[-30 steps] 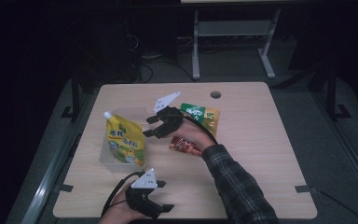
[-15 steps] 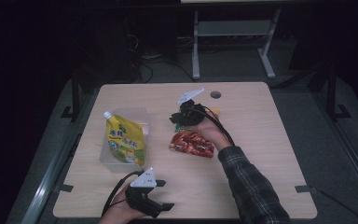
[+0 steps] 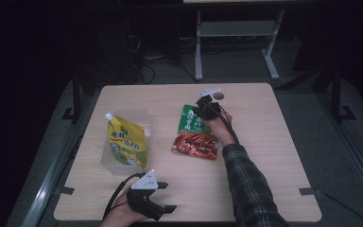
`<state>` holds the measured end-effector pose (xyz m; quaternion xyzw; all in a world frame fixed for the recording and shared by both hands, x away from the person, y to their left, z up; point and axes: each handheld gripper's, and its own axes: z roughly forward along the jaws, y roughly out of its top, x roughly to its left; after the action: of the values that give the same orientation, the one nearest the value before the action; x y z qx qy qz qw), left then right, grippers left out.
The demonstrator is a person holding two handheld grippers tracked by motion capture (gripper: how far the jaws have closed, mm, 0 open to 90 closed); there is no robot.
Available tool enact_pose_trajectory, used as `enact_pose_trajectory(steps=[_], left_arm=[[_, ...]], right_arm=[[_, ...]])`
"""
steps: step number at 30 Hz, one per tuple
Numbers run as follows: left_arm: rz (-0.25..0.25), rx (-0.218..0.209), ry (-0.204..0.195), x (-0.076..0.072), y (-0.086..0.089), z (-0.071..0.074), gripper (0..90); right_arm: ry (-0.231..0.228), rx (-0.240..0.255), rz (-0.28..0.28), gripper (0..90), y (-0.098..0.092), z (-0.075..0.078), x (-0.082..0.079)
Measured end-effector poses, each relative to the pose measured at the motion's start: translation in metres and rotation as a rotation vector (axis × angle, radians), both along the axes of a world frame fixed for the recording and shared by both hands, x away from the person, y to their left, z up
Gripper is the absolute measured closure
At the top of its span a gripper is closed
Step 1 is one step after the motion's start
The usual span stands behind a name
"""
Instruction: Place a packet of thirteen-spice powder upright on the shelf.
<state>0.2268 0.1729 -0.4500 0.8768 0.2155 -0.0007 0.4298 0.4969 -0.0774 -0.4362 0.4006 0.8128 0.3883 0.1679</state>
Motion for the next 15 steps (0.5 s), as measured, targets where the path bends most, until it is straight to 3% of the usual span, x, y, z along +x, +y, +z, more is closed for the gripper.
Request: enact_pose_trajectory(steps=[3,7,10,15], left_arm=[[0.001,-0.002,0.001,0.000,0.000,0.000,17.8],[-0.003,-0.001,0.001,-0.001,0.000,0.001,17.8],[-0.010,0.000,-0.003,-0.001,0.000,0.001,17.8],[-0.009,0.001,-0.001,0.000,0.000,0.000,17.9]], right_arm=[[0.025,-0.026,-0.055,90.0,-0.006,-0.007,0.012],[0.021,-0.041,-0.114,90.0,-0.010,-0.012,0.023],[0.034,-0.072,-0.134,90.0,-0.011,-0.017,0.029],[0.060,-0.080,-0.160,90.0,-0.011,-0.022,0.032]])
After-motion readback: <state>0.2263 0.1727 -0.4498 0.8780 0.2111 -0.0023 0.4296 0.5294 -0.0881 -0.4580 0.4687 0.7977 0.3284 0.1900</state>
